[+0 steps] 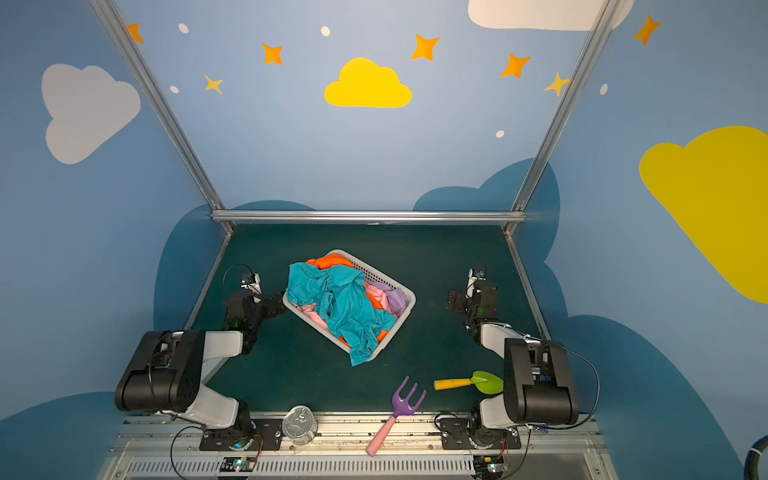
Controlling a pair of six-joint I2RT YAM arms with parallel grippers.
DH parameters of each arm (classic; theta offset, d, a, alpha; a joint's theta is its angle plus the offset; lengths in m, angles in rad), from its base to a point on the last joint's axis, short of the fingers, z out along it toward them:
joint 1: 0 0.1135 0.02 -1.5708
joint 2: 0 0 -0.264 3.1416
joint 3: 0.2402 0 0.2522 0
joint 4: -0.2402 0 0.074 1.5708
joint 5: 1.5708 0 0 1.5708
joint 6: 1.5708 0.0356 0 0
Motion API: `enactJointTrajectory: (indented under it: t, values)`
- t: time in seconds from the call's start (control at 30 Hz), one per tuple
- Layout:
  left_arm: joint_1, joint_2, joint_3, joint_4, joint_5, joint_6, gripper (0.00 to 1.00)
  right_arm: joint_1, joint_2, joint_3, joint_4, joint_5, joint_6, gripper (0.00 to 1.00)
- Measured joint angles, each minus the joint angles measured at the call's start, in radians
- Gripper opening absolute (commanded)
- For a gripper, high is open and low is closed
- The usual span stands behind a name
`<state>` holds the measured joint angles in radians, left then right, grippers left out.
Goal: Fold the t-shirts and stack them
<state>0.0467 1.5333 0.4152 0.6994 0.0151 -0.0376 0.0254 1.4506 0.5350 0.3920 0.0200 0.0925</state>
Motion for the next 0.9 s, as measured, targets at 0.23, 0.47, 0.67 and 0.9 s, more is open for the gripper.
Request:
enactJointTrajectory:
  t: [0.23, 0.47, 0.67, 0.9]
  values:
    - [-0.017, -0.039, 0.013, -0.061, -0.045, -0.003, 1.00, 0.002, -0.003, 0.003, -0.010, 0.010, -0.003, 0.98]
    - [-0.080, -0.266, 0.188, -0.323, -0.217, -0.074, 1.00, 0.037, -0.172, 0.158, -0.315, 0.138, 0.105, 0.98]
    - [-0.124, -0.426, 0.341, -0.731, -0.466, -0.455, 1.00, 0.198, -0.371, 0.252, -0.551, 0.243, 0.174, 0.98]
    - [-0.116, -0.682, 0.336, -1.085, -0.496, -0.732, 1.00, 0.397, -0.702, 0.151, -0.658, 0.280, 0.166, 0.98]
